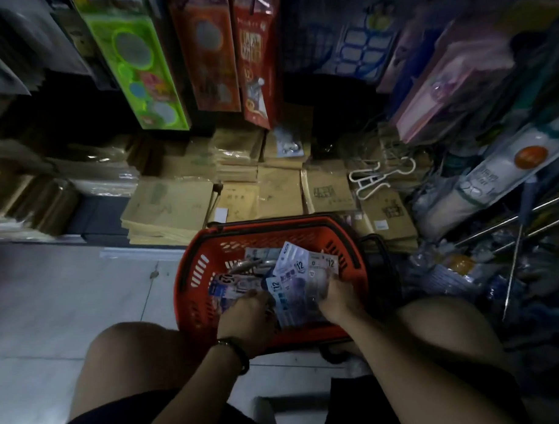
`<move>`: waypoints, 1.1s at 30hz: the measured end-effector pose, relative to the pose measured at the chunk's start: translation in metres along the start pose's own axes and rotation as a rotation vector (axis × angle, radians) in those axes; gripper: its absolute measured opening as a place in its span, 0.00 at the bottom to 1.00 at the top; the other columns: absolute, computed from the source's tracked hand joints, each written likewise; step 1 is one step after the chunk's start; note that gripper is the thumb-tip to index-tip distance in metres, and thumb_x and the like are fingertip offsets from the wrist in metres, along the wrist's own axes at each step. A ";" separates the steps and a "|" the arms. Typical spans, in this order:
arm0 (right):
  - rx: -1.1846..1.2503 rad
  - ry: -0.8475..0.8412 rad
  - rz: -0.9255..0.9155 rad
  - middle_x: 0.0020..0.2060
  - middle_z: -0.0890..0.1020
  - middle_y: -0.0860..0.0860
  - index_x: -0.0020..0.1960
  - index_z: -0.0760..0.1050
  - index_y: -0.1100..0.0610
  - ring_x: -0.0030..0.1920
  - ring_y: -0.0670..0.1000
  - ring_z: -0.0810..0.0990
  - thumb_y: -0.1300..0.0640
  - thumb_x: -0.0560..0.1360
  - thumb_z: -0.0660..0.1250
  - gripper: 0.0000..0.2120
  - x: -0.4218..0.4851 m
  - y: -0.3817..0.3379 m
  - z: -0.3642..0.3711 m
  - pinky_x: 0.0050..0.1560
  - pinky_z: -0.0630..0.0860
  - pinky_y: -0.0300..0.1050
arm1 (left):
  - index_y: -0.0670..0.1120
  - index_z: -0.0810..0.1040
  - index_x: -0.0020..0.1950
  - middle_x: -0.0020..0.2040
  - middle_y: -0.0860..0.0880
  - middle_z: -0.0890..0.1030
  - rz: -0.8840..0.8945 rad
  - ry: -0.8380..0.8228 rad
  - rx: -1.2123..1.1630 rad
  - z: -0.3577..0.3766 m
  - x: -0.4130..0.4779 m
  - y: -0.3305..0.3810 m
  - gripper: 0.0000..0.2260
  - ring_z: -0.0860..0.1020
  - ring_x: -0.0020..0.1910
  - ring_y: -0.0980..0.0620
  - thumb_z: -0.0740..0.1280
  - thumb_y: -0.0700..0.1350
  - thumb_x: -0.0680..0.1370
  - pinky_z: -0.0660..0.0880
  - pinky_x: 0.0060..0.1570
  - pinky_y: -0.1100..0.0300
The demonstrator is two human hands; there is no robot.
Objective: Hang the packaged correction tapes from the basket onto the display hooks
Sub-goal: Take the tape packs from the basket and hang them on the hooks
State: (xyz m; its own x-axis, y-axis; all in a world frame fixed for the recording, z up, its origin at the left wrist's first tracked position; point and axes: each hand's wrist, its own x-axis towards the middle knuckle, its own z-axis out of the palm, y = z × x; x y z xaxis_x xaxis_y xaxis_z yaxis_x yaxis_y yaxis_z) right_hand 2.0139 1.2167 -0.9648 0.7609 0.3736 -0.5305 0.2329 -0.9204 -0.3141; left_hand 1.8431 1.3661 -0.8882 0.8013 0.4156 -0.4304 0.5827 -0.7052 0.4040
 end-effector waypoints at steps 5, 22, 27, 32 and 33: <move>0.064 0.036 0.133 0.64 0.80 0.62 0.76 0.64 0.59 0.63 0.63 0.80 0.49 0.75 0.73 0.35 0.038 0.010 0.043 0.61 0.80 0.53 | 0.55 0.78 0.61 0.61 0.51 0.82 -0.016 -0.046 -0.058 0.012 0.019 -0.010 0.17 0.83 0.55 0.48 0.59 0.57 0.76 0.84 0.50 0.49; 0.570 -0.048 -0.222 0.48 0.85 0.43 0.57 0.77 0.46 0.49 0.40 0.84 0.45 0.70 0.79 0.19 -0.033 -0.042 0.032 0.48 0.81 0.40 | 0.54 0.72 0.71 0.61 0.50 0.83 -0.293 -0.200 -0.875 0.011 0.035 -0.017 0.21 0.85 0.54 0.51 0.70 0.58 0.81 0.84 0.51 0.55; 0.541 -0.091 -0.375 0.56 0.84 0.43 0.67 0.77 0.46 0.54 0.41 0.83 0.46 0.69 0.75 0.26 -0.045 -0.038 0.029 0.57 0.82 0.44 | 0.50 0.81 0.63 0.56 0.49 0.87 -0.286 -0.056 -0.912 0.020 0.028 -0.013 0.13 0.85 0.55 0.49 0.72 0.53 0.81 0.83 0.58 0.47; 0.403 0.144 -0.165 0.54 0.83 0.51 0.64 0.79 0.53 0.52 0.50 0.82 0.54 0.76 0.74 0.17 -0.009 -0.021 0.016 0.54 0.79 0.46 | 0.53 0.77 0.60 0.56 0.50 0.84 -0.303 0.035 -0.887 0.017 0.030 -0.020 0.09 0.84 0.55 0.50 0.71 0.46 0.81 0.83 0.51 0.52; 0.379 0.153 -0.064 0.56 0.83 0.54 0.66 0.77 0.54 0.55 0.54 0.82 0.55 0.76 0.75 0.19 0.001 -0.015 0.017 0.55 0.79 0.46 | 0.51 0.77 0.61 0.56 0.50 0.84 -0.306 0.051 -0.845 0.018 0.032 -0.022 0.10 0.84 0.55 0.49 0.71 0.46 0.81 0.83 0.51 0.53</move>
State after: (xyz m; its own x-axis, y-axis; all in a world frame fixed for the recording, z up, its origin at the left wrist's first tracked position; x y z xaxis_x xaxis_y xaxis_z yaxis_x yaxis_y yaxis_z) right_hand 2.0006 1.2330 -0.9744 0.8399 0.3814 -0.3862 0.0651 -0.7772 -0.6259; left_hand 1.8534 1.3840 -0.9251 0.5879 0.5554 -0.5881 0.6609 0.0894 0.7451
